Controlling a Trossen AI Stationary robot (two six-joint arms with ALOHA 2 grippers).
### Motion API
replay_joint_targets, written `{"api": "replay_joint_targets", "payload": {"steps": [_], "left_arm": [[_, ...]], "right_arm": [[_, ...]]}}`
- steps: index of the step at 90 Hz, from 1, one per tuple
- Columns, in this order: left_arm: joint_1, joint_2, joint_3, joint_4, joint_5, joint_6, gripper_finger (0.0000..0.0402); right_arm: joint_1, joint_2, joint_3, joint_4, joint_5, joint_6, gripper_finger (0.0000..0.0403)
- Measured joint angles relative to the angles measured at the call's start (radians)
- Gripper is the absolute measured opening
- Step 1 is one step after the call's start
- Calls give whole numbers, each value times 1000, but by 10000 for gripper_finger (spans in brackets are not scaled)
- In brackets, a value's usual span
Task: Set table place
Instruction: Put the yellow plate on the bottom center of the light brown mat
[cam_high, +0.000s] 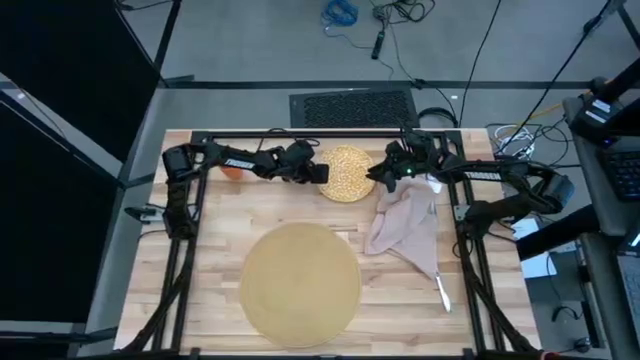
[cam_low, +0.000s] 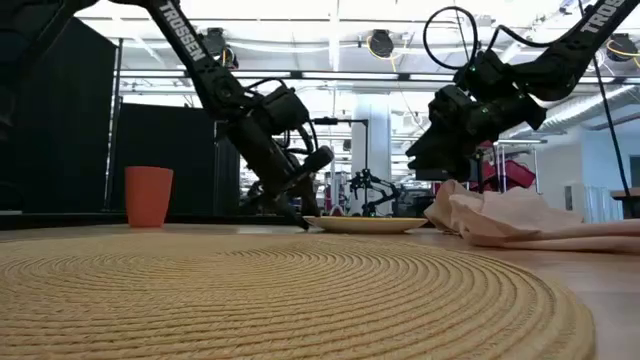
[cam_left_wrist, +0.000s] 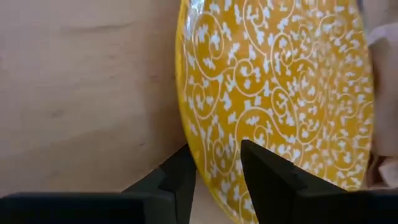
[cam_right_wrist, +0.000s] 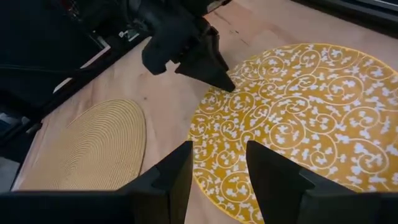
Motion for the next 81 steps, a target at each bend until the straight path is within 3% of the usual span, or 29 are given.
{"api": "replay_joint_targets", "payload": {"steps": [16, 36, 56, 81], "left_arm": [[-1, 0, 0, -1, 6, 12, 100], [1, -4, 3, 27, 7, 45, 13], [1, -4, 1, 105, 30, 54, 3], [0, -59, 0, 73, 103, 63, 0]], "right_arm": [[0, 0, 0, 3, 0, 0, 137], [0, 0, 0, 2, 0, 0, 137], [0, 0, 0, 1, 1, 0, 137], [0, -7, 0, 0, 1, 0, 137]]}}
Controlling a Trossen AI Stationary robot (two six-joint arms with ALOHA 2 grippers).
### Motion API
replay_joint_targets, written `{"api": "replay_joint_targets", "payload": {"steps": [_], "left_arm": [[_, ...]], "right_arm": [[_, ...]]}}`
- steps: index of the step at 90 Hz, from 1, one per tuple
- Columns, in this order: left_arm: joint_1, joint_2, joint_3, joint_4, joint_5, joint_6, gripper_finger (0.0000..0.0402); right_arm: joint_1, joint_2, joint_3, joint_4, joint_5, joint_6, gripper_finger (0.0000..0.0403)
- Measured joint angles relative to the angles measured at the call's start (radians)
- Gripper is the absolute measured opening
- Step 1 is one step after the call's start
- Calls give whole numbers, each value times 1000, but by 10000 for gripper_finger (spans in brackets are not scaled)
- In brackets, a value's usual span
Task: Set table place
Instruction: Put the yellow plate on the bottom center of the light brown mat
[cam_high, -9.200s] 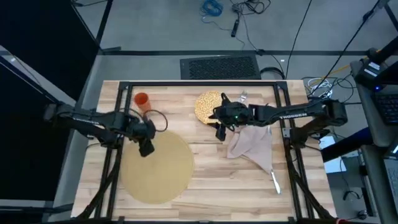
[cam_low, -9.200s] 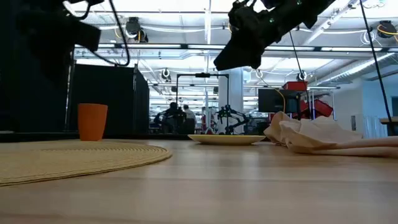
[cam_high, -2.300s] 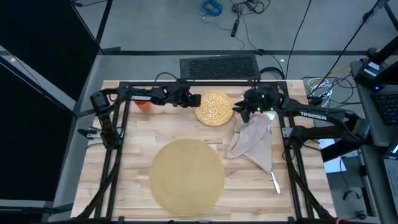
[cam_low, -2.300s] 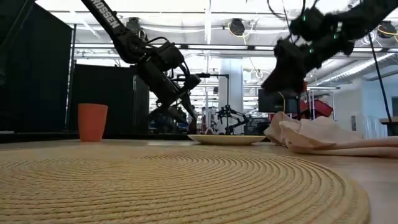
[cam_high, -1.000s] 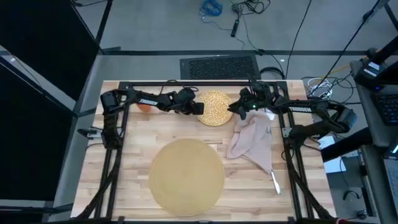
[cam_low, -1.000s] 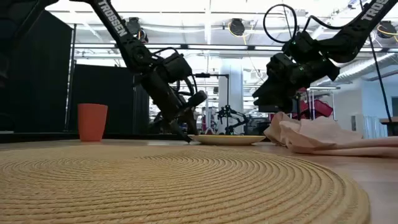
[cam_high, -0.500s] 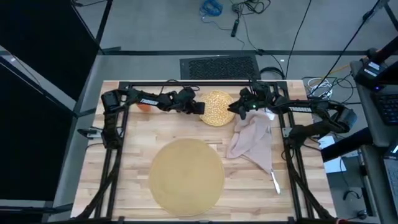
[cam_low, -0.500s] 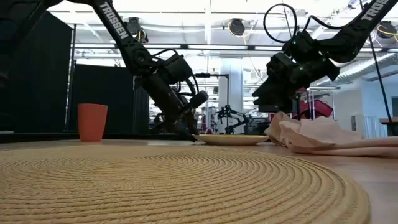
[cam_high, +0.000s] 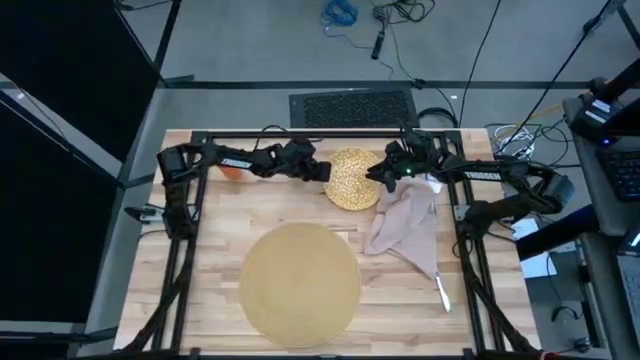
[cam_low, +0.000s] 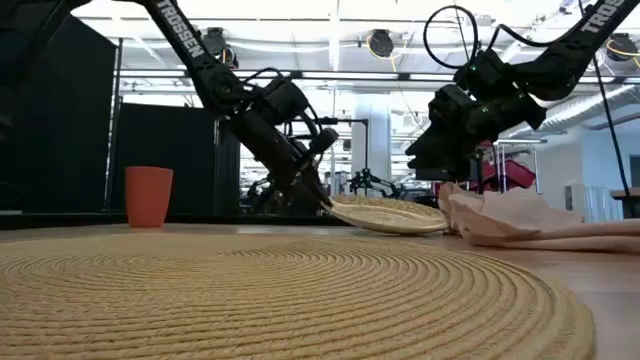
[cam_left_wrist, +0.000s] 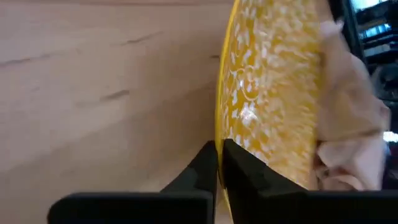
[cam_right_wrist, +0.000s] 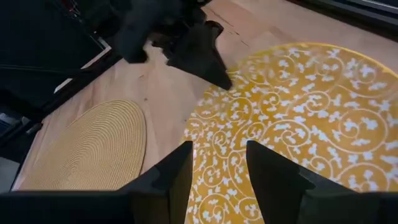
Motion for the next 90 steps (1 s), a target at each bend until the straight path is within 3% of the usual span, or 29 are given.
{"api": "replay_joint_targets", "payload": {"steps": [21, 55, 90], "left_arm": [[15, -109, -2, -69, 69, 11, 1], [-22, -279, -2, -475, 133, 80, 0], [-149, -333, -1, -538, 252, 43, 0]], "right_arm": [[-1, -53, 1, -34, 0, 0, 137], [-2, -158, 0, -110, 1, -24, 137], [-2, -178, 0, -146, 5, -31, 137]]}}
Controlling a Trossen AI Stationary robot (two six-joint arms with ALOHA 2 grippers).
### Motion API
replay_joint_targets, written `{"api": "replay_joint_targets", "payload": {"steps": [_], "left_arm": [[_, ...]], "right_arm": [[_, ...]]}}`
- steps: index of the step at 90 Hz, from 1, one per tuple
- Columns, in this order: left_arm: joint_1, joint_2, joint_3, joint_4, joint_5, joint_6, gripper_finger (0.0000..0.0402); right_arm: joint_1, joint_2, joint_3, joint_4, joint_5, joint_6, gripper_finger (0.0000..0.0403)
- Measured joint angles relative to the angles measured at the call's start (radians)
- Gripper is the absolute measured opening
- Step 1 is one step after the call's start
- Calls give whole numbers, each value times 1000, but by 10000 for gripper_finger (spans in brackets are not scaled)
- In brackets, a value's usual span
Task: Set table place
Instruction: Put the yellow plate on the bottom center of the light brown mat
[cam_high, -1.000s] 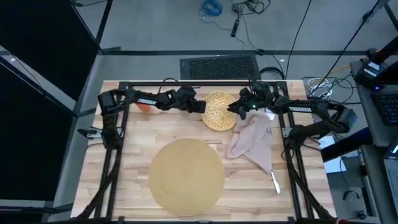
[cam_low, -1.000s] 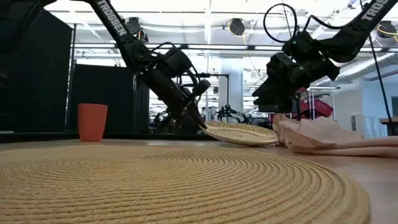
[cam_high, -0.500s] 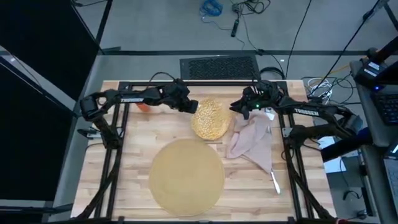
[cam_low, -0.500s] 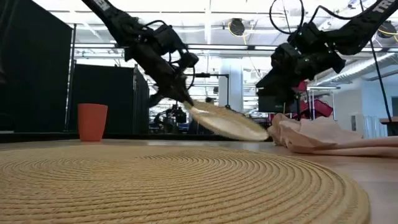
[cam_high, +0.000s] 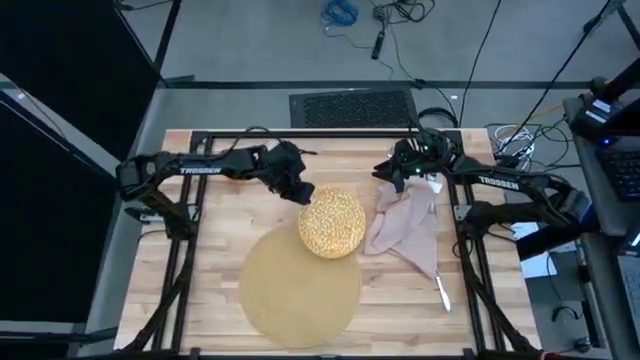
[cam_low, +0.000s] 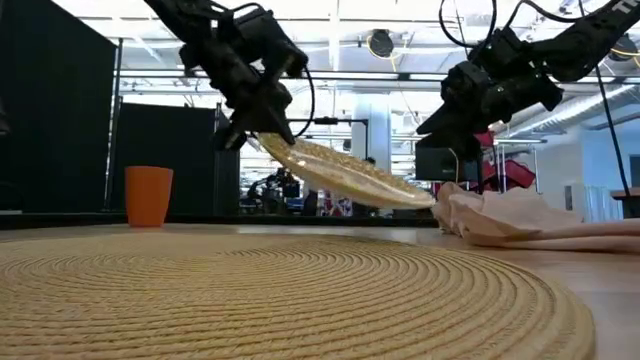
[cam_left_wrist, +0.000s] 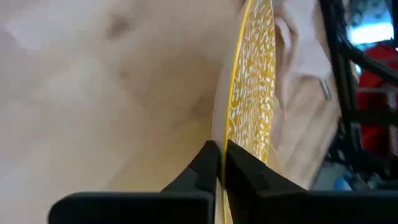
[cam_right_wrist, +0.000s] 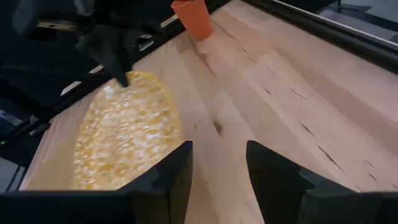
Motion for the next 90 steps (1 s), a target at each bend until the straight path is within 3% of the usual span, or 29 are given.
{"api": "replay_joint_targets", "payload": {"steps": [32, 59, 90], "left_arm": [[-162, 0, 0, -205, 45, 22, 0], [-324, 0, 0, -212, 61, 54, 0], [-474, 0, -87, -102, -13, -83, 0]], "right_arm": [[0, 0, 0, -17, 0, -21, 137], [0, 0, 0, -24, 0, -22, 137], [0, 0, 0, -26, 0, -22, 137]]}}
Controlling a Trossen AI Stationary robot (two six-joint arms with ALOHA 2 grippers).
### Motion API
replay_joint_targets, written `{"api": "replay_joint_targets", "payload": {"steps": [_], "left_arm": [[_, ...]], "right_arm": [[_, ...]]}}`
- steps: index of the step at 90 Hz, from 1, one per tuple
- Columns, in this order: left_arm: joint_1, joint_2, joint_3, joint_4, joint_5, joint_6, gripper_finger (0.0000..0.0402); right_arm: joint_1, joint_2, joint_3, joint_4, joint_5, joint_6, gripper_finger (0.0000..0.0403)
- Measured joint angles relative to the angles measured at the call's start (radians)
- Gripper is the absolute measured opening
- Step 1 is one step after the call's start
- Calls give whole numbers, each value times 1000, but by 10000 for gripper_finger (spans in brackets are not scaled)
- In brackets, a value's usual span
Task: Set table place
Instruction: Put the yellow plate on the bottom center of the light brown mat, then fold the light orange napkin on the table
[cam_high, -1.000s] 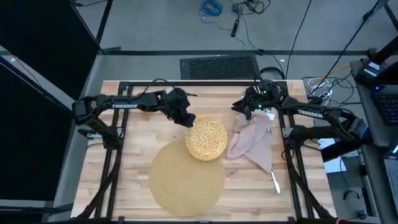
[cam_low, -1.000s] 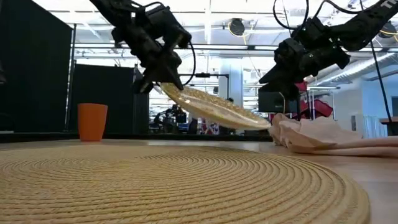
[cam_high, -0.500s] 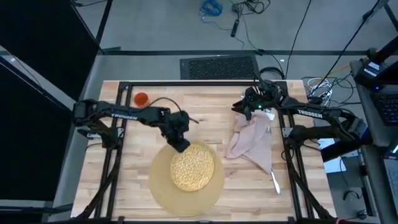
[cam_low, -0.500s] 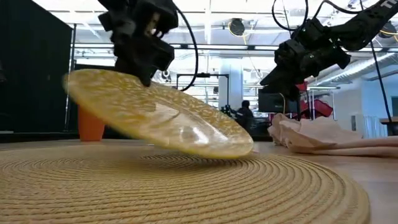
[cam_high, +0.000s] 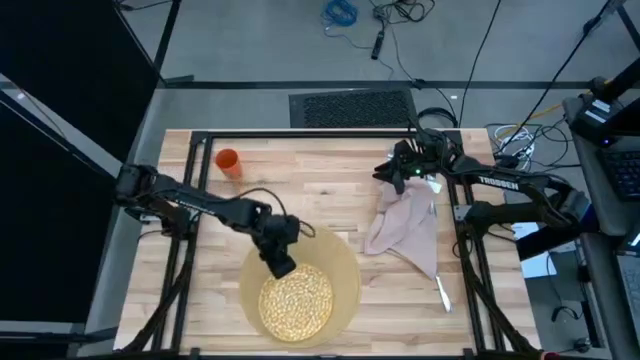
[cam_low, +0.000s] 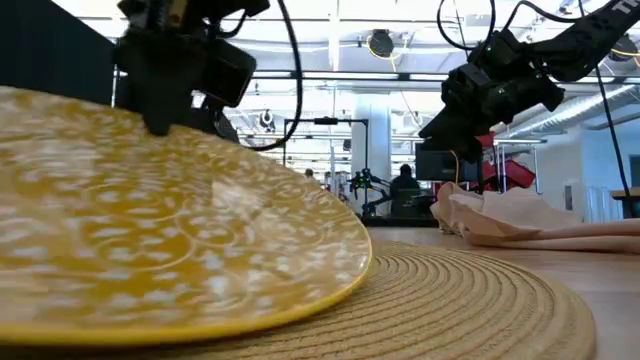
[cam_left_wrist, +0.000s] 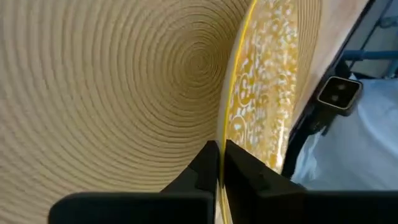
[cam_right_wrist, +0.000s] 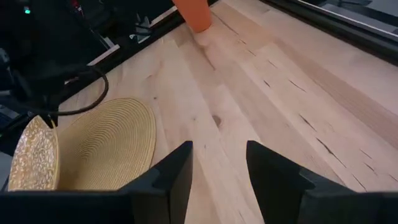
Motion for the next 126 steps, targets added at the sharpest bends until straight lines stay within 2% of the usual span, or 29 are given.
{"api": "replay_joint_targets", "payload": {"steps": [17, 67, 107, 126], "left_arm": [[-10, 0, -48, 151, -62, -47, 0], [-37, 1, -92, 192, -104, -72, 3], [-37, 2, -92, 111, -120, -68, 98], [-37, 2, -92, 38, -141, -73, 113]], "right_arm": [[0, 0, 0, 0, 0, 2, 137], [0, 0, 0, 1, 0, 5, 137], [0, 0, 0, 1, 0, 4, 137], [0, 0, 0, 1, 0, 4, 137]]}}
